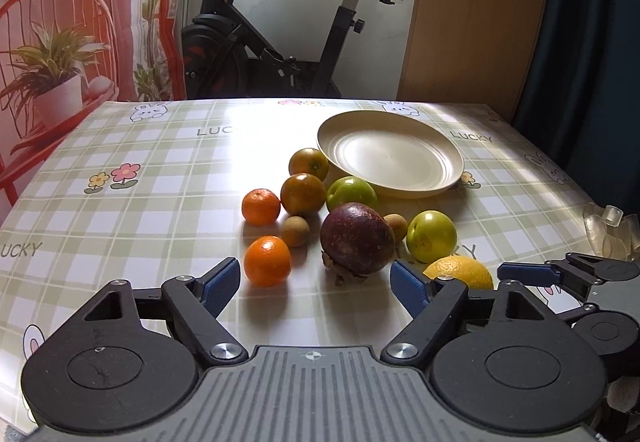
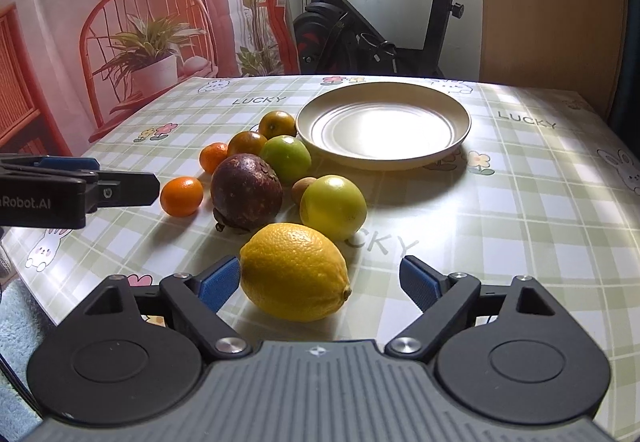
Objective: Organize fruits
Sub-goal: 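Lower the left gripper toward the yellow lemon, then close the left gripper around the yellow lemon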
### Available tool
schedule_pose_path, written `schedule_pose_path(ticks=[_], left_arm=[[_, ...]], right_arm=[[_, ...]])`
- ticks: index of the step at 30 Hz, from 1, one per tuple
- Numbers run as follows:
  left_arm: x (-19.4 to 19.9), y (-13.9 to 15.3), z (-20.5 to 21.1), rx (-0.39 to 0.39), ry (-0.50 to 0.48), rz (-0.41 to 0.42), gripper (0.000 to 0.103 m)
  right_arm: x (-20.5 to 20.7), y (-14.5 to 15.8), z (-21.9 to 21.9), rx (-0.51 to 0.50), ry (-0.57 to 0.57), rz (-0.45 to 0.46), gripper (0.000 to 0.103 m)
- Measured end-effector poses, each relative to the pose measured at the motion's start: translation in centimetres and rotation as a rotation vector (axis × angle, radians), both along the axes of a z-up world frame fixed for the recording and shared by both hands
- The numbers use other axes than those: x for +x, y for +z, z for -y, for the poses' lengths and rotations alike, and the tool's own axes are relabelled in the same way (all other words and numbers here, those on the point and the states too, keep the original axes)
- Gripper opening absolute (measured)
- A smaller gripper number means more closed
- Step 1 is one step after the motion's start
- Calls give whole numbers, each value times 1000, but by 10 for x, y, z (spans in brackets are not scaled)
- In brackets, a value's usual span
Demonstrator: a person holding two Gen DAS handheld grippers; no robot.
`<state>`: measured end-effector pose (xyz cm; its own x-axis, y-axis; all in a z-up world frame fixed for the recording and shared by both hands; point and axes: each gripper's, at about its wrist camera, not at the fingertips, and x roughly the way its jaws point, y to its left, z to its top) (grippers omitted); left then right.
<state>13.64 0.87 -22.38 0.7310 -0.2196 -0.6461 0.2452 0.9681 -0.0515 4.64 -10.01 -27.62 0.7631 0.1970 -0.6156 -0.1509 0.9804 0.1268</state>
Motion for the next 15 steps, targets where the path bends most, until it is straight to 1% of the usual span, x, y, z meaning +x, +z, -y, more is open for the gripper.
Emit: schedule_pose_path(ticks=[3,6,7,9,12,14,15], left_arm=[[1,0,6,-27,-39,-8,80],[5,-2,14,-48,-62,-28,80],[6,-3,16,-59,-69,-38,78],[9,-5,21,-96,-98,-65,74],[16,-10,32,-121,-158,-96,73],[21,-15,39,-124,-188,-111,67],[23,-17,42,-129,-195,-123,62]], right_arm=[[1,-5,-2,9,25,-7,88],[4,-9,-5,8,31,-9,84],[4,-11,-5,5,27,-9,81],[5,-13,-5,11,27,-13,79],[7,-15,-5,15,33,-17,77],[7,-17,-5,20,38,-20,74],[8,-18,-5,25,40,-22,73]])
